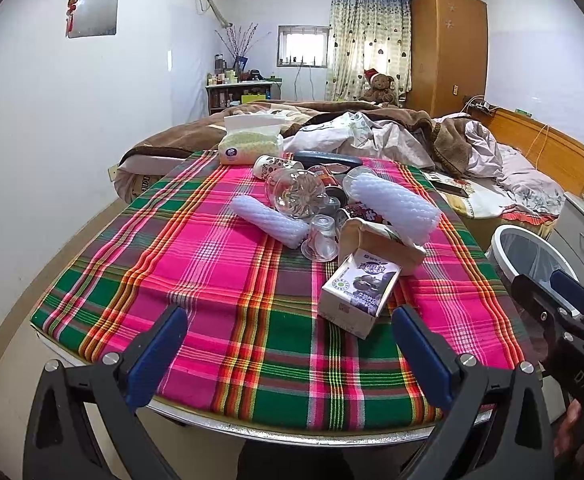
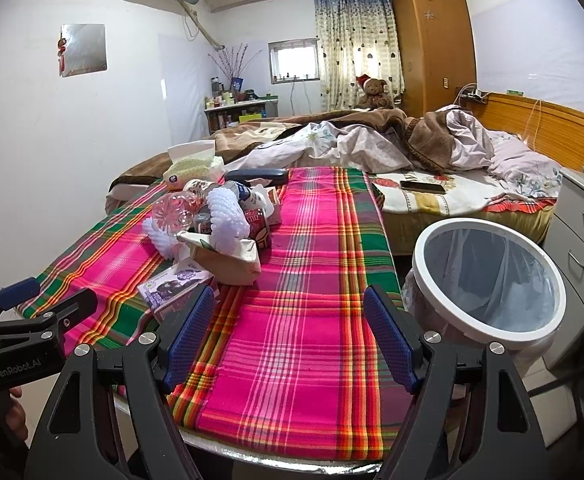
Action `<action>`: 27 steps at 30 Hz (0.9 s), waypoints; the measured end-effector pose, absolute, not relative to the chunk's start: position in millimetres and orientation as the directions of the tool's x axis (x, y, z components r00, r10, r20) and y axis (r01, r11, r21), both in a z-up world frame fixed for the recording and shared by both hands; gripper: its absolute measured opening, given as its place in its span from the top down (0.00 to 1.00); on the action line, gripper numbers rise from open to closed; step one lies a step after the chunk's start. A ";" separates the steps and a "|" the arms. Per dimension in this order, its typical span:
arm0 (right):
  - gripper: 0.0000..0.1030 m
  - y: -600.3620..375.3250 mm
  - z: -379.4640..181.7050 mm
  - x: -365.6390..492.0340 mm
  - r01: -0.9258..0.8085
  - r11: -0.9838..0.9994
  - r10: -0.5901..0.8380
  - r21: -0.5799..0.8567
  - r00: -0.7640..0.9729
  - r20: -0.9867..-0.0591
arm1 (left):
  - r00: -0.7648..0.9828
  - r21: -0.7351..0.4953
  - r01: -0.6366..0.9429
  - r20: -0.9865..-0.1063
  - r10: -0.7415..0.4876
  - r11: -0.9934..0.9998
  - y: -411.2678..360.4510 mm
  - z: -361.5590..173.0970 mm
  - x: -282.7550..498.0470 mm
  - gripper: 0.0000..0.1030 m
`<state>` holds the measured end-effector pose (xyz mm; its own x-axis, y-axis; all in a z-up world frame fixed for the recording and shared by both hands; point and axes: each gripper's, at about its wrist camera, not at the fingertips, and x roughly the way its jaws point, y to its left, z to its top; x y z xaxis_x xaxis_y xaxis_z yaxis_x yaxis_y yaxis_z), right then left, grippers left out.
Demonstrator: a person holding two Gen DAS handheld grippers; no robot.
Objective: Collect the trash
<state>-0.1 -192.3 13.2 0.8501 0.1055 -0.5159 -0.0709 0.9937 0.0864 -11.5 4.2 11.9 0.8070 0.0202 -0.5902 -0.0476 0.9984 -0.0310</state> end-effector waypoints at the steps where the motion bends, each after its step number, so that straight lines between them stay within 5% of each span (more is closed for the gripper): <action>1: 0.24 -192.4 13.3 -0.1 -0.071 0.994 0.105 0.087 0.850 -0.516 | 0.808 -0.031 -0.047 -0.589 0.020 0.998 4.0 11.9 -12.0 0.00; 27: 0.24 -196.1 16.8 -2.7 -0.063 0.994 0.098 0.086 0.856 -0.508 | 0.811 -0.030 -0.035 -0.585 0.011 0.999 0.5 11.2 -11.4 0.00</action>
<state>-2.7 -196.1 16.8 0.8560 0.0980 -0.5076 -0.0626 0.9943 0.0865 -11.4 0.5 11.2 0.8108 0.0109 -0.5852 -0.0347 0.9990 -0.0296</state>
